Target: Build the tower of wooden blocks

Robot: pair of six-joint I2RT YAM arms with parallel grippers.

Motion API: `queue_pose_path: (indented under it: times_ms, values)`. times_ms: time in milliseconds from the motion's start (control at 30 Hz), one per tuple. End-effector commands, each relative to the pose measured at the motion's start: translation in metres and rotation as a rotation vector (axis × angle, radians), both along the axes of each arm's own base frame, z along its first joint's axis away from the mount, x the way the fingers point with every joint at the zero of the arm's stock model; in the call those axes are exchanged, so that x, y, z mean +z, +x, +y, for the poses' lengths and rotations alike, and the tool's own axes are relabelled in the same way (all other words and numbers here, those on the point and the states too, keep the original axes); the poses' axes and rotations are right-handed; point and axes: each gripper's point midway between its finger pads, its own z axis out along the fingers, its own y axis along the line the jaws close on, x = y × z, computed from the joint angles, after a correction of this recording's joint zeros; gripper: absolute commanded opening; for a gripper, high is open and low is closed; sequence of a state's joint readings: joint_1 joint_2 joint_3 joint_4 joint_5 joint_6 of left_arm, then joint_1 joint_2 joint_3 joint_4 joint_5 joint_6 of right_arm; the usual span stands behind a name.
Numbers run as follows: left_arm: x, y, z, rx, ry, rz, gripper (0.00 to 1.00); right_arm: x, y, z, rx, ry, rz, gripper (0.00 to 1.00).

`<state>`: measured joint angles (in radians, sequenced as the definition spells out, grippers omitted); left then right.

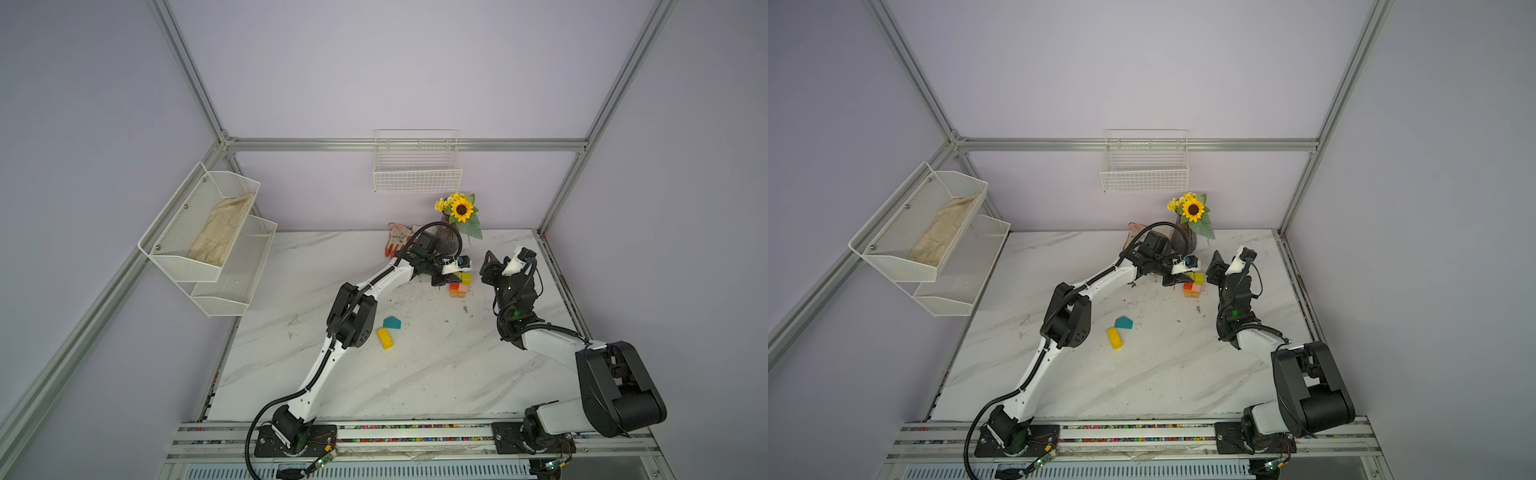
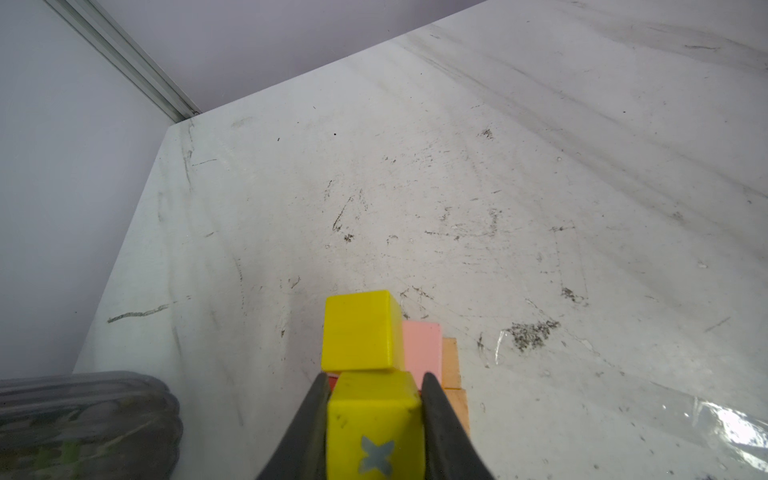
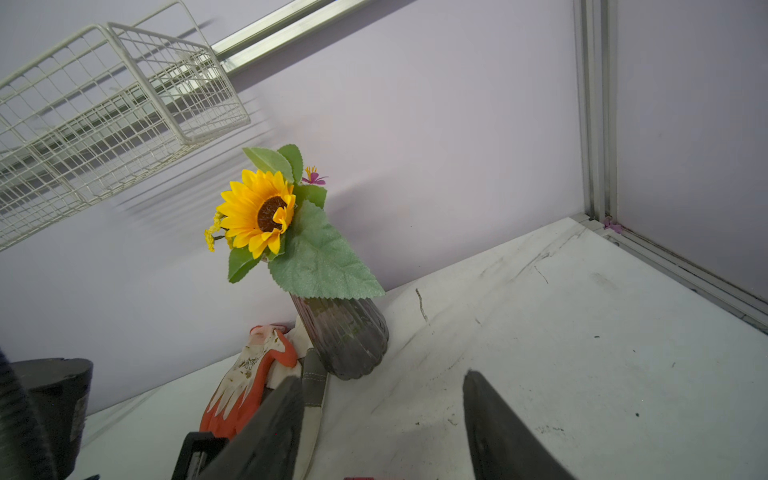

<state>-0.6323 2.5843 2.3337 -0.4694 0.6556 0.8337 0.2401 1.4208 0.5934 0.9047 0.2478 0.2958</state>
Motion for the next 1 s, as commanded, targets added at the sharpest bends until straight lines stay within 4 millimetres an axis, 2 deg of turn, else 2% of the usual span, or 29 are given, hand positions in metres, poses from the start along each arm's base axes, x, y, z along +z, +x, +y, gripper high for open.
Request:
queue_pose_path:
  times_ms: [0, 400, 567, 700, 967]
  values:
    - [0.0393, 0.0137, -0.0092, -0.005, -0.069, -0.117, 0.00, 0.0167, 0.0000, -0.0041, -0.015, 0.020, -0.056, 0.63]
    - [0.0359, 0.0202, -0.0111, 0.018, -0.067, -0.142, 0.00, 0.0140, 0.0032, -0.0029, -0.008, 0.024, -0.049, 0.64]
    - [0.0334, 0.0218, -0.0101, 0.022, -0.062, -0.145, 0.04, 0.0138, 0.0029, -0.0033, -0.007, 0.026, -0.049, 0.64]
    - [0.0315, 0.0232, -0.0098, 0.029, -0.058, -0.147, 0.12, 0.0154, 0.0024, -0.0038, -0.007, 0.029, -0.053, 0.64]
    - [0.0347, 0.0202, -0.0129, 0.025, -0.071, -0.155, 0.37, 0.0157, 0.0017, -0.0038, -0.004, 0.032, -0.054, 0.64]
